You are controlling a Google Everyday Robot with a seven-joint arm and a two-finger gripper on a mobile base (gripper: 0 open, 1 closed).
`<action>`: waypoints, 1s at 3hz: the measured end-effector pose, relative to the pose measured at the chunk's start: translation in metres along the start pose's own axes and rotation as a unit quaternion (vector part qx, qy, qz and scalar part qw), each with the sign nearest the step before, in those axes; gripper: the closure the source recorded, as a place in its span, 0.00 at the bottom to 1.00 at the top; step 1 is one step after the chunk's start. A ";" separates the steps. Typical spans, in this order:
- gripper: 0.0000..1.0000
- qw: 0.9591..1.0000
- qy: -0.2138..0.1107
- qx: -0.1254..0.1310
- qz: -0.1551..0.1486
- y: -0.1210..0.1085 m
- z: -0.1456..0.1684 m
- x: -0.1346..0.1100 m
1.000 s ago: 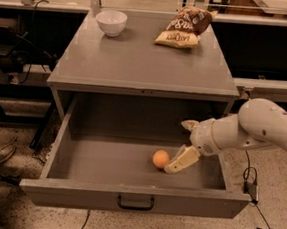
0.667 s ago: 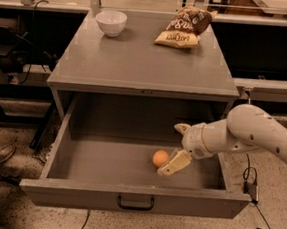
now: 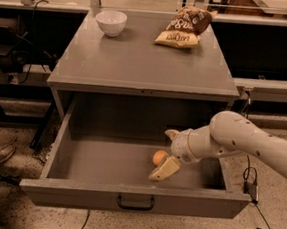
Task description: Pick orange from top drawer and place on counter
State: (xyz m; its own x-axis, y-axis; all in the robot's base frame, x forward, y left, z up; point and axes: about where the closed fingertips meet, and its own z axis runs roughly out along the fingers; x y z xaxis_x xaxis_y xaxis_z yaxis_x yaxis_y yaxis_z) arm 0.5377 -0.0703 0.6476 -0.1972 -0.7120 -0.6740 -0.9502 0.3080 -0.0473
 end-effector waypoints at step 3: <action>0.00 0.999 0.028 -0.016 -0.004 0.006 0.024 0.014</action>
Offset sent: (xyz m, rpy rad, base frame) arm -0.0048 0.0154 -0.0232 -0.0364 0.0276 0.0358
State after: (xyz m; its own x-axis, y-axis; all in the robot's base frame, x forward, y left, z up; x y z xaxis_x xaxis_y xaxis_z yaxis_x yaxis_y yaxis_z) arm 0.5347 -0.0631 0.6203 -0.2026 -0.7481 -0.6318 -0.9585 0.2837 -0.0284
